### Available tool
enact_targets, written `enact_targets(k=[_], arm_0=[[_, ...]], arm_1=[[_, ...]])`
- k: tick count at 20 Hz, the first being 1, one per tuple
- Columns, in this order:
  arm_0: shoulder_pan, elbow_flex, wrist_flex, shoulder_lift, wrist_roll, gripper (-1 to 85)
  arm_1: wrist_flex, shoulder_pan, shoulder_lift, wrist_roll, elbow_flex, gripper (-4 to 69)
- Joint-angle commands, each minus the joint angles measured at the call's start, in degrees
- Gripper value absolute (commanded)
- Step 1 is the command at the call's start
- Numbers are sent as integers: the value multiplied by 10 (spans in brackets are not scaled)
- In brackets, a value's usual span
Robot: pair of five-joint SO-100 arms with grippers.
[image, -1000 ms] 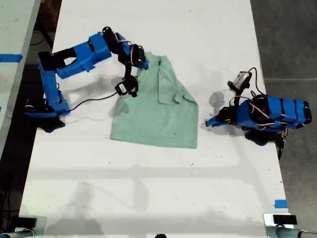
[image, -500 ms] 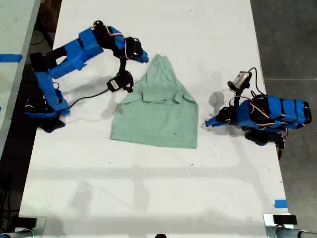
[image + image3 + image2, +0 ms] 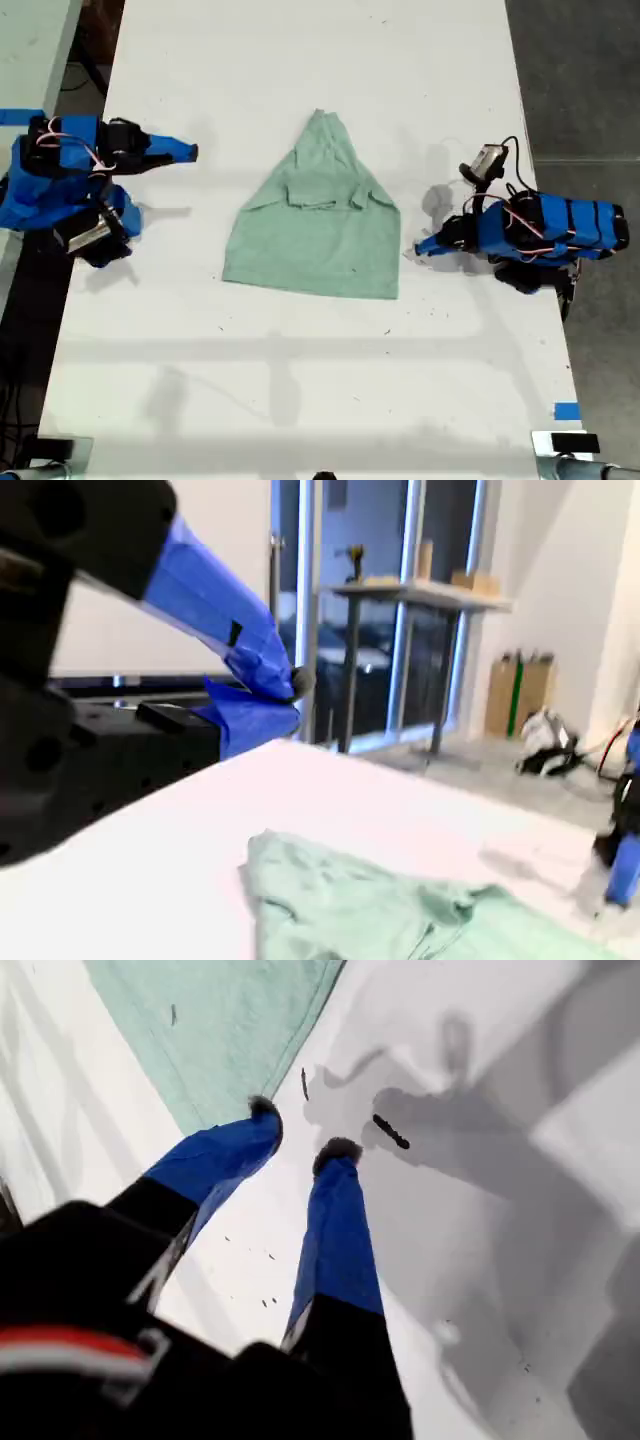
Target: Fold t shirt
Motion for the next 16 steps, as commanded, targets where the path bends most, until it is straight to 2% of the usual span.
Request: enact_targets(k=[1,2,3,6,8,16], arm_0=[[66,189,-116,93,-11,-3],[69,214,-142,91,7,-3],[61,227,-139,91,26,-3],[32,255,-94,92,76,-3],[2,293,-70,92,71,-2],[-3,300,-59,92,51,-2]], arm_1=[[-13,4,4,-1,26,106],[-13,4,4,-2,26,106],[-13,4,4,-1,26,106],[-13,4,4,-1,26,106],[-13,4,4,-1,26,106],[-13,4,4,-1,26,106]])
